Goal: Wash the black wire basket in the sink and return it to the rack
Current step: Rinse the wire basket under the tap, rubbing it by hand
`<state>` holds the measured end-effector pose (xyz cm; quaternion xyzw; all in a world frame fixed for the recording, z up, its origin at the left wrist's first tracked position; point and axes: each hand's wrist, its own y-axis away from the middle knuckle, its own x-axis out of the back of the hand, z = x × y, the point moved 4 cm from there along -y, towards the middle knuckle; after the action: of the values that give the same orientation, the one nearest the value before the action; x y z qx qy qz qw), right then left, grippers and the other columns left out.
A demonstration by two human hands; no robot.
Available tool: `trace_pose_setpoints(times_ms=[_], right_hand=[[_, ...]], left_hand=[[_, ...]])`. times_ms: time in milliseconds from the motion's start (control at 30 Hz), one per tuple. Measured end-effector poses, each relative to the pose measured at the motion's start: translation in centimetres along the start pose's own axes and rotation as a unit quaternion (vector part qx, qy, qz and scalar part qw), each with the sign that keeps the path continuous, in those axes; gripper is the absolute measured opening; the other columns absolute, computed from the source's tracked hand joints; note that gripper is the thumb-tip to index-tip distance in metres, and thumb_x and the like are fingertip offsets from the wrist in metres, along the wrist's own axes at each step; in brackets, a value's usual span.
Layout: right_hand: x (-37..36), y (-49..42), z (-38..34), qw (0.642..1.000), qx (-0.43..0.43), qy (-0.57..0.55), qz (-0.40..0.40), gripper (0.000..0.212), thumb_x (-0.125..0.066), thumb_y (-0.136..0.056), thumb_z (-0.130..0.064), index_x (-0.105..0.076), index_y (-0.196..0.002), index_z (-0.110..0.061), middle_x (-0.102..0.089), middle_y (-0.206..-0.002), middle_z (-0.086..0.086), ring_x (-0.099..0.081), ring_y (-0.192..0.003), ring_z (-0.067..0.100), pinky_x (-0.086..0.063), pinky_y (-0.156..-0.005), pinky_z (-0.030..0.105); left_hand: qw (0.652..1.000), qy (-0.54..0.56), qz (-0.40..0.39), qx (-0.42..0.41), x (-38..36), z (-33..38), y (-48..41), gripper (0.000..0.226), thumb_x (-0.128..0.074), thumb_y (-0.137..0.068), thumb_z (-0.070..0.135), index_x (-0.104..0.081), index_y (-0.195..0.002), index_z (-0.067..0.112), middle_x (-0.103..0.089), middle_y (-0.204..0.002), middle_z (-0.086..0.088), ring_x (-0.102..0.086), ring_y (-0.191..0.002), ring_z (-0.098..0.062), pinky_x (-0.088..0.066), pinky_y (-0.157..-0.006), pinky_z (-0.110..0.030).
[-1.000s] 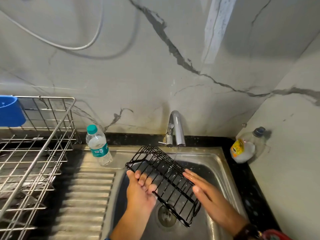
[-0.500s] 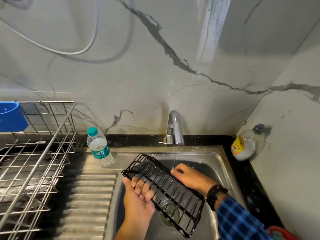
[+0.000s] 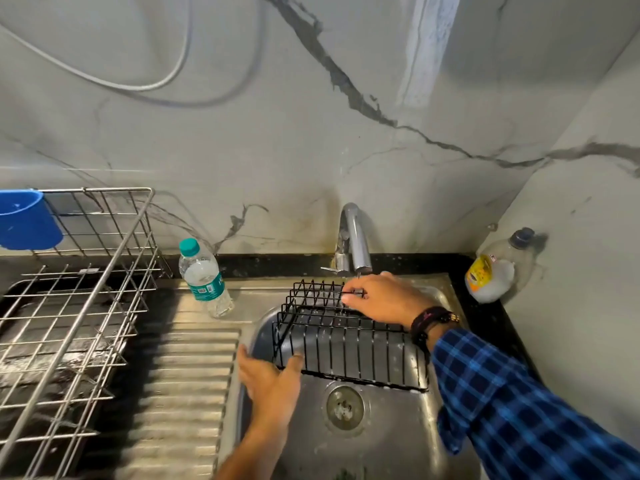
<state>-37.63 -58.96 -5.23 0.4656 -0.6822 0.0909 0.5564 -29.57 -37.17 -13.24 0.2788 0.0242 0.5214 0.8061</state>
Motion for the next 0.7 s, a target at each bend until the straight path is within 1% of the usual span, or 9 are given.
trace_pose_setpoints(times_ms=[33, 100, 167, 233, 333, 400, 500, 600, 700], right_hand=[[0.3, -0.1, -0.2, 1.0, 0.005, 0.005, 0.006, 0.036, -0.044, -0.099, -0.054, -0.059, -0.129, -0.039, -0.058, -0.116, -0.007, -0.053, -0.111, 0.017, -0.048, -0.098, 0.042], [0.6, -0.5, -0.7, 1.0, 0.016, 0.012, 0.005, 0.033, -0.042, -0.101, -0.052, -0.056, -0.129, -0.04, -0.049, -0.106, -0.009, -0.051, -0.105, 0.016, -0.047, -0.098, 0.042], [0.3, -1.1, -1.1, 1.0, 0.027, 0.011, 0.011, 0.028, -0.045, -0.098, -0.056, -0.056, -0.123, -0.047, -0.054, -0.113, -0.003, -0.055, -0.102, 0.018, -0.05, -0.096, 0.043], [-0.3, -1.5, -1.4, 0.998, 0.045, 0.019, 0.035, 0.025, -0.048, -0.096, -0.056, -0.058, -0.118, -0.048, -0.059, -0.117, 0.0, -0.06, -0.1, 0.02, -0.052, -0.091, 0.041], [-1.0, -1.1, -1.6, 0.994, 0.071, 0.032, 0.076, 0.019, -0.048, -0.1, -0.045, -0.062, -0.113, -0.046, -0.056, -0.116, -0.001, -0.059, -0.099, 0.018, -0.053, -0.092, 0.039], [-1.3, -0.5, -1.5, 0.993, 0.07, 0.023, 0.096, 0.019, -0.049, -0.101, -0.038, -0.063, -0.109, -0.048, -0.05, -0.114, -0.001, -0.058, -0.096, 0.018, -0.053, -0.091, 0.039], [-1.9, 0.2, -1.0, 0.992, 0.066, -0.012, 0.106, 0.021, -0.05, -0.101, -0.033, -0.065, -0.105, -0.046, -0.048, -0.112, 0.0, -0.055, -0.099, 0.02, -0.05, -0.09, 0.035], [-2.0, 0.7, -0.4, 0.988, 0.077, -0.039, 0.131, 0.013, -0.054, -0.1, -0.03, -0.063, -0.105, -0.038, -0.05, -0.11, 0.001, -0.057, -0.095, 0.018, -0.048, -0.08, 0.029], [-2.3, 0.8, -0.7, 0.983, 0.088, -0.065, 0.148, 0.008, -0.057, -0.099, -0.028, -0.059, -0.105, -0.033, -0.051, -0.112, 0.002, -0.059, -0.093, 0.016, -0.055, -0.084, 0.034]], left_hand=[[0.986, -0.097, 0.02, -0.136, 0.4, 1.1, 0.3, 0.101, -0.075, -0.084, 0.02, -0.006, -0.156, 0.029, -0.009, -0.166, -0.006, -0.012, -0.153, -0.031, -0.015, -0.122, -0.052], [0.898, -0.254, 0.027, -0.359, 0.2, 3.6, 1.2, 0.093, -0.068, -0.08, 0.017, -0.017, -0.155, 0.035, -0.005, -0.168, 0.0, 0.0, -0.155, -0.023, -0.002, -0.122, -0.052], [0.809, -0.364, 0.002, -0.461, -0.2, 6.1, 1.3, 0.068, -0.053, -0.082, 0.028, -0.037, -0.146, 0.045, -0.013, -0.166, 0.008, 0.001, -0.155, -0.02, 0.002, -0.121, -0.055], [0.782, -0.444, -0.061, -0.434, -0.6, 7.9, 1.0, 0.053, -0.036, -0.089, 0.045, -0.044, -0.142, 0.046, -0.024, -0.161, 0.016, -0.007, -0.154, -0.016, 0.001, -0.122, -0.057], [0.795, -0.489, -0.123, -0.337, -1.8, 8.9, 0.6, 0.063, -0.035, -0.094, 0.063, -0.033, -0.15, 0.035, -0.045, -0.151, 0.006, -0.043, -0.139, -0.023, -0.035, -0.114, -0.053], [0.797, -0.507, -0.097, -0.314, -2.6, 9.1, 0.3, 0.062, -0.042, -0.096, 0.059, -0.032, -0.149, 0.031, -0.048, -0.143, -0.002, -0.048, -0.128, -0.03, -0.047, -0.103, -0.05], [0.783, -0.538, -0.057, -0.309, -2.7, 8.8, 0.5, 0.052, -0.047, -0.096, 0.054, -0.04, -0.142, 0.03, -0.046, -0.137, -0.003, -0.045, -0.126, -0.031, -0.045, -0.103, -0.049], [0.812, -0.513, -0.072, -0.271, -2.8, 8.7, 0.5, 0.048, -0.051, -0.094, 0.055, -0.044, -0.134, 0.03, -0.05, -0.133, -0.002, -0.048, -0.122, -0.031, -0.047, -0.1, -0.053], [0.758, -0.587, -0.058, -0.276, -3.2, 8.6, 0.7, 0.046, -0.048, -0.095, 0.054, -0.049, -0.134, 0.03, -0.049, -0.136, -0.001, -0.039, -0.132, -0.031, -0.035, -0.11, -0.063]])
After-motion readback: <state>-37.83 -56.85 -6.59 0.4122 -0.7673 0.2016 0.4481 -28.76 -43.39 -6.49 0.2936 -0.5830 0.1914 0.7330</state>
